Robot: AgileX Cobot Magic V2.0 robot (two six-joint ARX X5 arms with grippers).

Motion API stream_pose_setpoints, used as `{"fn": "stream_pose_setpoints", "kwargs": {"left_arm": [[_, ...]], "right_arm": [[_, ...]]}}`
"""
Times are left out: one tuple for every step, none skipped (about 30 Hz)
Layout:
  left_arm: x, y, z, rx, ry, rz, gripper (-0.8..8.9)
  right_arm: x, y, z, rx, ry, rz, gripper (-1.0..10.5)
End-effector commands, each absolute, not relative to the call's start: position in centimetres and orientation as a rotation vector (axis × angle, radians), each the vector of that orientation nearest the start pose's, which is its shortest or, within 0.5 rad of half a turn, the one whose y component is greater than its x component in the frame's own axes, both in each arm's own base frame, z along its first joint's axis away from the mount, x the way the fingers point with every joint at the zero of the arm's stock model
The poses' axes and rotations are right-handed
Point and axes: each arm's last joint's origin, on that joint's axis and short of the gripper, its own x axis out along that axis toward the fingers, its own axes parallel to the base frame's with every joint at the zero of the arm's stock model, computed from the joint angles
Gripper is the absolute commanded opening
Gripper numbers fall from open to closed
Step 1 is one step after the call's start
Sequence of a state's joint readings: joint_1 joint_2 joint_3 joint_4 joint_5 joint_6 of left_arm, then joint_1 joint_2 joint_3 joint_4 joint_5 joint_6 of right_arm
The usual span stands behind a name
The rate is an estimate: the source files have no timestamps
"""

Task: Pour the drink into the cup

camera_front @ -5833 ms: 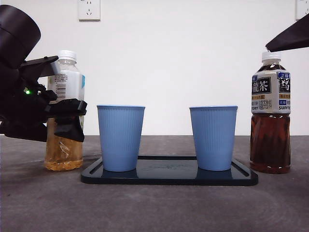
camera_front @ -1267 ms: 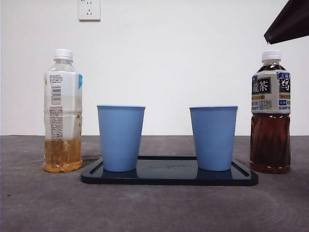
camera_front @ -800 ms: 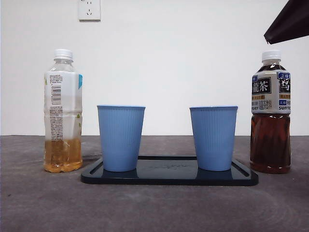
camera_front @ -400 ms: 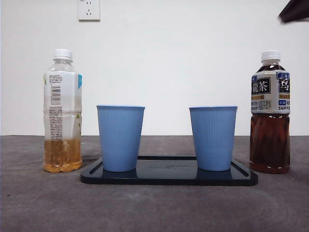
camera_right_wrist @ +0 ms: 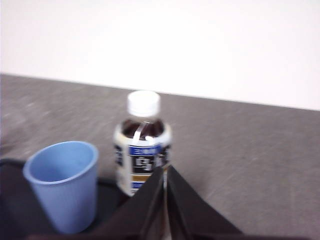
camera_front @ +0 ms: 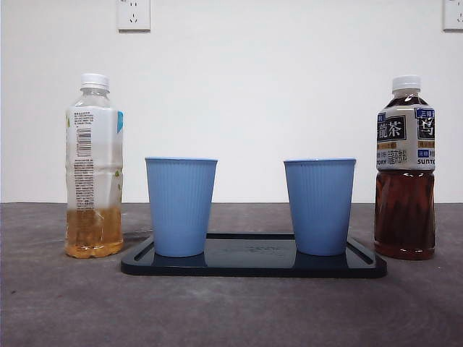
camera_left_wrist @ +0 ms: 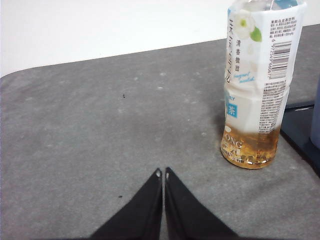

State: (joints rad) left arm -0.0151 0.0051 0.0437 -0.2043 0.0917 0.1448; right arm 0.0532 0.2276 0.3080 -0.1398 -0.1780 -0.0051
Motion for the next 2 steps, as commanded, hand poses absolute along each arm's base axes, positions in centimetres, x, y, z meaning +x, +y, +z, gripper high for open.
{"fn": "stream_pose_setpoints", "kwargs": {"left_arm": [[9.45, -0.38, 15.11, 0.145, 0.183, -0.117, 0.07], [9.45, -0.38, 15.11, 0.145, 0.183, -0.117, 0.07]], "right_arm": [[9.66, 0.64, 22.3, -0.019, 0.002, 0.173, 0.1], [9.63, 0.54, 21.8, -0.019, -0.007, 0.157, 0.1]]}}
